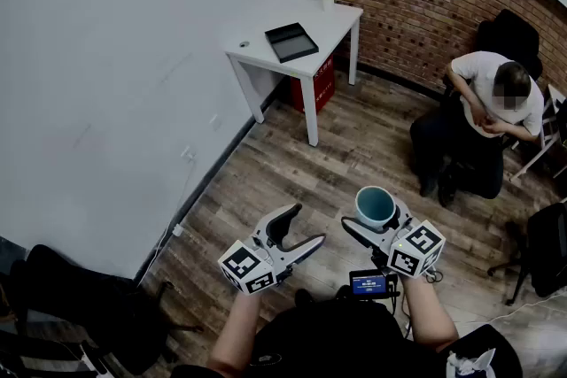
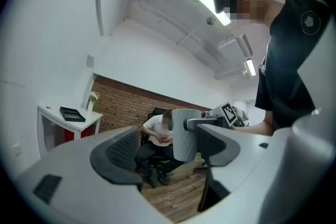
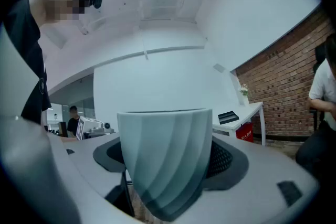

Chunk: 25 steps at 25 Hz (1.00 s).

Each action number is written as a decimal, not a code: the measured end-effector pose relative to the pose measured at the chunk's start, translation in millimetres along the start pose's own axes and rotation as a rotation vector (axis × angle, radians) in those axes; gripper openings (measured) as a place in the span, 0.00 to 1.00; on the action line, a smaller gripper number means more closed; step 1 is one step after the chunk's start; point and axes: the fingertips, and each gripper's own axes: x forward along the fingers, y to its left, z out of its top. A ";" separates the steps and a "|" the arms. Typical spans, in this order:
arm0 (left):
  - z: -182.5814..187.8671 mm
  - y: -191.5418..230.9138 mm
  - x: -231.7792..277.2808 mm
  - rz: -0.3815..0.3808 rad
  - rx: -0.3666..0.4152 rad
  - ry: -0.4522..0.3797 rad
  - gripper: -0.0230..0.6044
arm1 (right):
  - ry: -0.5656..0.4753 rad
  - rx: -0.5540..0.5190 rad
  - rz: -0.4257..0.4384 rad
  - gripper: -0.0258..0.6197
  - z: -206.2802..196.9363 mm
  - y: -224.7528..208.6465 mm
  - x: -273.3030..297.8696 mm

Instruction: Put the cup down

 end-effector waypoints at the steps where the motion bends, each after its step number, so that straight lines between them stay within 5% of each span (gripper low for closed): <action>1: -0.1 0.3 -0.3 -0.001 0.001 0.000 0.60 | 0.000 -0.001 0.000 0.65 -1.1 -0.8 0.8; 25: -1.5 7.3 -1.5 -0.001 -0.010 0.002 0.59 | 0.005 0.015 0.016 0.65 -3.8 -2.1 10.0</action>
